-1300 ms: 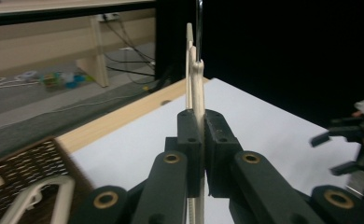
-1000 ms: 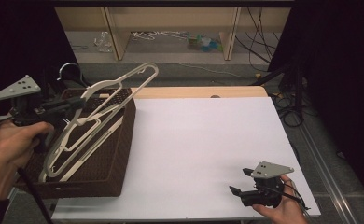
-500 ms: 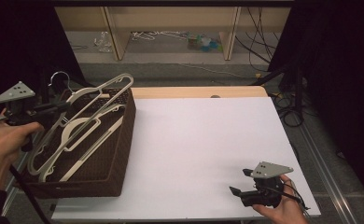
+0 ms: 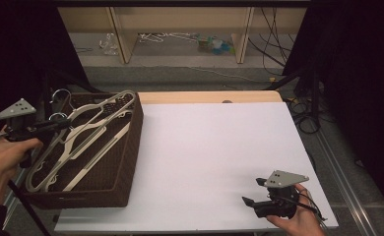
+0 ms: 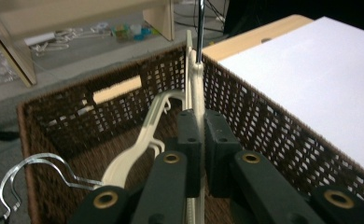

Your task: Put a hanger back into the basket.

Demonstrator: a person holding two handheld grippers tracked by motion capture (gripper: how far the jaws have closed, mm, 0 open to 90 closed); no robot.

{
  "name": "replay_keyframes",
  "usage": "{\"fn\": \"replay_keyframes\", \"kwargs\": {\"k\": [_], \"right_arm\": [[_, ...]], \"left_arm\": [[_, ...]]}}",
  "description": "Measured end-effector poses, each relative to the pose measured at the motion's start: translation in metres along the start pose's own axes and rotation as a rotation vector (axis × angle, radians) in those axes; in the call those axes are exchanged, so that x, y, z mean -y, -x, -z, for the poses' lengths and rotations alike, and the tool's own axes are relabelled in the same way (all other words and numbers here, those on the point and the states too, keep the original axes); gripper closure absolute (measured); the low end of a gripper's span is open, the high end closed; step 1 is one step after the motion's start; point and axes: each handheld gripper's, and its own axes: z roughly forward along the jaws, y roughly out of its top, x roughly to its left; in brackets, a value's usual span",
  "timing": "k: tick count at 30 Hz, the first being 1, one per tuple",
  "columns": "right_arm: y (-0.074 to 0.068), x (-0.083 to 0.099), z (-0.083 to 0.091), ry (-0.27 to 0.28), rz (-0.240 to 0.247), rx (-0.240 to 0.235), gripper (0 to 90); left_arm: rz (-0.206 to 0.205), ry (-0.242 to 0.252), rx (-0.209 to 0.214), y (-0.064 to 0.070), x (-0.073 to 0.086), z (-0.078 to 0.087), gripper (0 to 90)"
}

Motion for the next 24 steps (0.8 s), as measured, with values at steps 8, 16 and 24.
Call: {"fn": "replay_keyframes", "kwargs": {"k": [8,16,24], "right_arm": [[-0.001,0.000,0.000,-0.013,-0.001,-0.005,25.6],[0.000,0.001,-0.001,-0.015,0.004,-0.011,25.6],[-0.001,0.001,-0.003,-0.019,0.000,-0.017,25.6]], "left_arm": [[0.030,-0.041,0.025,0.002,0.010,-0.018,85.8],[0.038,-0.105,-0.005,-0.005,0.027,-0.040,85.6],[0.043,-0.212,-0.090,-0.012,0.046,-0.042,81.8]]}}
